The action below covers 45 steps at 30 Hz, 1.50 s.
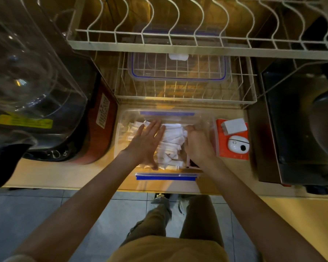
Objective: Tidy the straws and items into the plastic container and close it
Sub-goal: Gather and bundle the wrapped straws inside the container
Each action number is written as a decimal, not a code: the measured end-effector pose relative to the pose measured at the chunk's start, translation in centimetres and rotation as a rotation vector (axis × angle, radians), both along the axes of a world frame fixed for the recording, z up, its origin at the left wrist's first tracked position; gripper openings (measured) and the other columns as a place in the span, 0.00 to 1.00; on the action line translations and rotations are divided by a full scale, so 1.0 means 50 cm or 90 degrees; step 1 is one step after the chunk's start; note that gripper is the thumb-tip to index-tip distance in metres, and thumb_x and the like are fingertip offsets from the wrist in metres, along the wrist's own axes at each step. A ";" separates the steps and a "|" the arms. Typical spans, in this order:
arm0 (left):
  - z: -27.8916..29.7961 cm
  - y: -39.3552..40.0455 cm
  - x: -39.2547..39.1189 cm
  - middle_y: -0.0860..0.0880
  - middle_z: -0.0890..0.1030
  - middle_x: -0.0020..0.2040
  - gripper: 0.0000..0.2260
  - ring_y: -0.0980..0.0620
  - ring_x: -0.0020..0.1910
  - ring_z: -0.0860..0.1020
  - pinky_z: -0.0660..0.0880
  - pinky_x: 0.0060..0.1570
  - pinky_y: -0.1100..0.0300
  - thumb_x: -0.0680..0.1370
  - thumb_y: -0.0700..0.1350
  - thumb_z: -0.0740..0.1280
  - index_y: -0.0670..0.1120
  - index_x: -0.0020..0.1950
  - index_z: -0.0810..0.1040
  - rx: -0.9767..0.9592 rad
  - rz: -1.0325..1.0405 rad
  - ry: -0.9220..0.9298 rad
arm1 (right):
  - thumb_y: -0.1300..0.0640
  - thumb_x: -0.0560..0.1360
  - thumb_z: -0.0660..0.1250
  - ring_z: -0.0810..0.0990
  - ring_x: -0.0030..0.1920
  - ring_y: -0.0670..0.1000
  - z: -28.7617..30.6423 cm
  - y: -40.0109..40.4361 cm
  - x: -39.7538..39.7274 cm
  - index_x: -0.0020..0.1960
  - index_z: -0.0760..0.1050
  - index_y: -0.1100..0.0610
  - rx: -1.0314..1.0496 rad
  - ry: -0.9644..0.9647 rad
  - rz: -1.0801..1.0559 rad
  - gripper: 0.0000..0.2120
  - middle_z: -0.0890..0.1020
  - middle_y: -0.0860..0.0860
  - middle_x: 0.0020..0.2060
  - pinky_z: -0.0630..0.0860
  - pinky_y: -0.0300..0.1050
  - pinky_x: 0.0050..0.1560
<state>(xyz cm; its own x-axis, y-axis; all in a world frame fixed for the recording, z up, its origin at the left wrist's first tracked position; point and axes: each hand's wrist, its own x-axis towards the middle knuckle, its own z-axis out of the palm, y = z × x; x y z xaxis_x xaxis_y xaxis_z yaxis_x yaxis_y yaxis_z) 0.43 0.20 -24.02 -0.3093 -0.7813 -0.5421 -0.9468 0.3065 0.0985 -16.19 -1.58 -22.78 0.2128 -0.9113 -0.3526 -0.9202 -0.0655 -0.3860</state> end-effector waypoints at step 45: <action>-0.041 -0.038 -0.039 0.42 0.79 0.54 0.13 0.42 0.52 0.78 0.76 0.48 0.50 0.75 0.45 0.65 0.44 0.58 0.74 -0.136 0.158 0.052 | 0.65 0.71 0.67 0.78 0.40 0.48 -0.092 0.011 0.008 0.60 0.72 0.70 0.063 -0.259 -0.334 0.19 0.81 0.57 0.42 0.69 0.26 0.31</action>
